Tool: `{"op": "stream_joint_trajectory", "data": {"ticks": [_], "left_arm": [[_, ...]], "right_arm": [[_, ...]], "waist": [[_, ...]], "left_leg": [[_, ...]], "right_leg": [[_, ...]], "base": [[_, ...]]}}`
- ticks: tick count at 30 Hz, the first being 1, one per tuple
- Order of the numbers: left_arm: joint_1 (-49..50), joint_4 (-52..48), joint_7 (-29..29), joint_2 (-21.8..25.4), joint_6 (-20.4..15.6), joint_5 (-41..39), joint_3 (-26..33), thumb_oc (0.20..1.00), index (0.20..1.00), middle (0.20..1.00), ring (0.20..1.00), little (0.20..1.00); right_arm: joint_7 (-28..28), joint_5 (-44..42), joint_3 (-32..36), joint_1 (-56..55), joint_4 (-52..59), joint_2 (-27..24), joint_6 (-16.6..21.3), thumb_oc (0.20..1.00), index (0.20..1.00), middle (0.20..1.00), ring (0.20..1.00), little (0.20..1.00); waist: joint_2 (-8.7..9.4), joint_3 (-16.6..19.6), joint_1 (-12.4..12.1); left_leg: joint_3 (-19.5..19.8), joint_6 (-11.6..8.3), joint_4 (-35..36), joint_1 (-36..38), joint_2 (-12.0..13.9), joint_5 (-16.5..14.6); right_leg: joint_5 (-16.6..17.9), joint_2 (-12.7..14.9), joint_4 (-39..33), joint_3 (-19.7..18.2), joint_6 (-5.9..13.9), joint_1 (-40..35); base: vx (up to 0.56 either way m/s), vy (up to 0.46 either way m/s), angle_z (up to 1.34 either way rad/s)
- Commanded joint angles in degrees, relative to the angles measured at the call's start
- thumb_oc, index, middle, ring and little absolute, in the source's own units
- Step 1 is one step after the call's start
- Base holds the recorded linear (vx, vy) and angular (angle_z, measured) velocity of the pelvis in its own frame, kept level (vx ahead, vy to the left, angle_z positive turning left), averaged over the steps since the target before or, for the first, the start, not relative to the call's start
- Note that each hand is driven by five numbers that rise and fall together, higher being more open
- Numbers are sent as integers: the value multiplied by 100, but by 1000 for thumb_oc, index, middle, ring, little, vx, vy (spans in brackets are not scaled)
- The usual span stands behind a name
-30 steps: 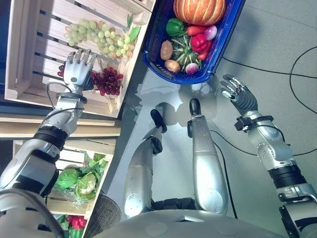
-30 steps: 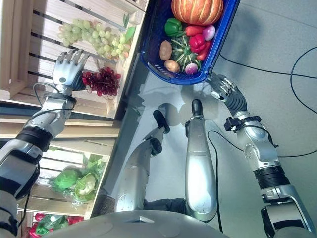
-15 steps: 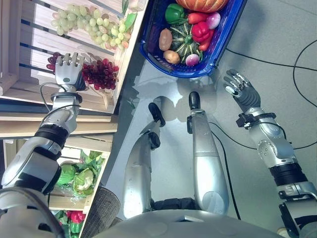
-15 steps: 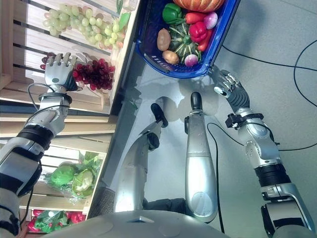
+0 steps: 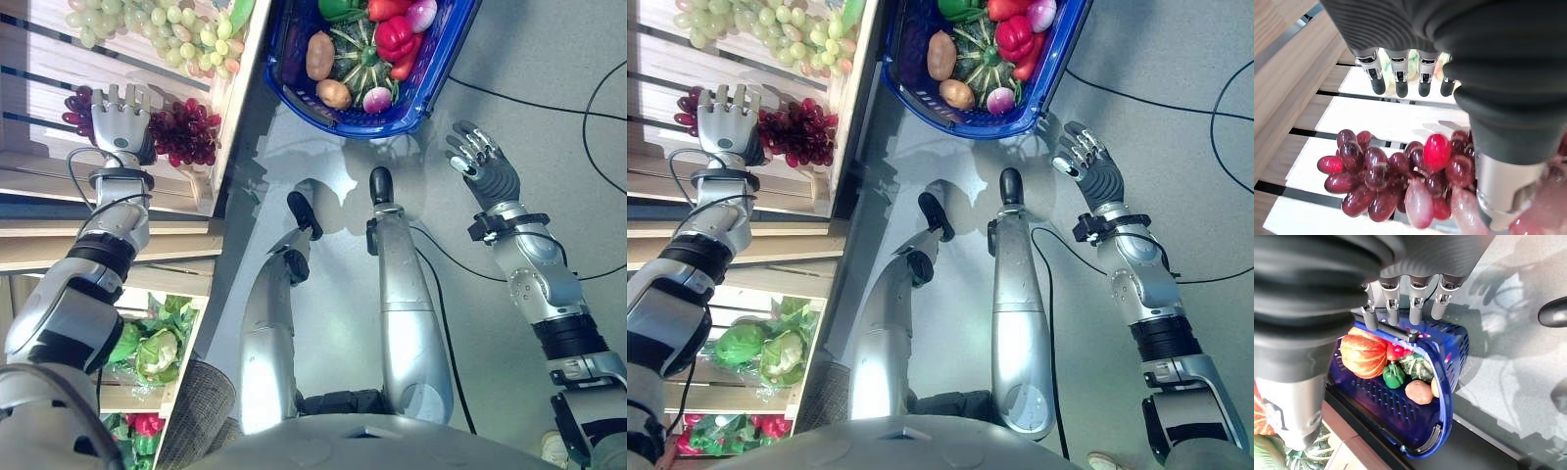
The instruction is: Pick up fruits and vegetables into the basket
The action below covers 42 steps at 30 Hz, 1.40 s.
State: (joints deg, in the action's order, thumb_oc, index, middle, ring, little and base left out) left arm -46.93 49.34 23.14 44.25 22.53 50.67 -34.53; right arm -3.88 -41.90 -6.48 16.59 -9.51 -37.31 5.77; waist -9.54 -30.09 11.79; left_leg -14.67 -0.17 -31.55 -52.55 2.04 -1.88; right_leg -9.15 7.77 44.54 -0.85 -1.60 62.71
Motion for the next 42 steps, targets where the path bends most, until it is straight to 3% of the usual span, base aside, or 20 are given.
{"op": "stream_joint_trajectory", "data": {"ticks": [1, 17, 30, 38, 39, 42], "left_arm": [[20, 475, -18, 288, 377, 108, 57, 1000, 1000, 1000, 1000, 1000], [6, 940, -106, 285, 670, -397, -63, 1000, 1000, 1000, 1000, 1000], [175, 1005, -97, 295, 1307, -333, 67, 1000, 1000, 1000, 1000, 1000], [258, 1065, 118, 299, 1373, -590, 121, 1000, 1000, 1000, 1000, 1000], [249, 1054, 39, 307, 1388, -614, 122, 200, 200, 200, 200, 200], [249, 1002, -14, 326, 1300, -719, 115, 200, 200, 200, 200, 200]], "right_arm": [[40, -222, 87, -9, 533, -48, 359, 1000, 1000, 1000, 1000, 1000], [35, -341, 157, 151, 606, -200, 513, 1000, 1000, 1000, 1000, 1000], [145, -253, 212, 285, 753, -363, 504, 1000, 1000, 1000, 1000, 1000], [152, -268, 192, 363, 764, -468, 537, 1000, 1000, 1000, 1000, 1000], [147, -255, 183, 366, 779, -476, 539, 1000, 1000, 1000, 1000, 1000], [121, -205, 165, 380, 805, -506, 531, 1000, 1000, 1000, 1000, 1000]], "waist": [[154, 29, 192], [178, 29, 156], [153, 29, 105], [122, 29, 94], [124, 29, 94], [128, 29, 93]], "left_leg": [[-85, -153, -489, -162, -74, -570], [-36, -194, -758, -686, -15, -583], [-19, -235, -969, -1039, 29, -591], [-29, -256, -1136, -1249, 45, -614], [-27, -263, -1164, -1280, 47, -620], [-32, -263, -1228, -1342, 55, -639]], "right_leg": [[99, -333, -160, -90, 412, 69], [87, -347, 129, -130, 408, 543], [25, -302, 394, -140, 376, 888], [-11, -292, 590, -174, 360, 1122], [-14, -296, 613, -180, 358, 1149], [-26, -308, 659, -191, 352, 1196]], "base": [[0, 0, 0], [2, 7, -1], [-2, 33, 1], [7, 36, -1], [0, 0, 0], [0, 0, 0]]}}
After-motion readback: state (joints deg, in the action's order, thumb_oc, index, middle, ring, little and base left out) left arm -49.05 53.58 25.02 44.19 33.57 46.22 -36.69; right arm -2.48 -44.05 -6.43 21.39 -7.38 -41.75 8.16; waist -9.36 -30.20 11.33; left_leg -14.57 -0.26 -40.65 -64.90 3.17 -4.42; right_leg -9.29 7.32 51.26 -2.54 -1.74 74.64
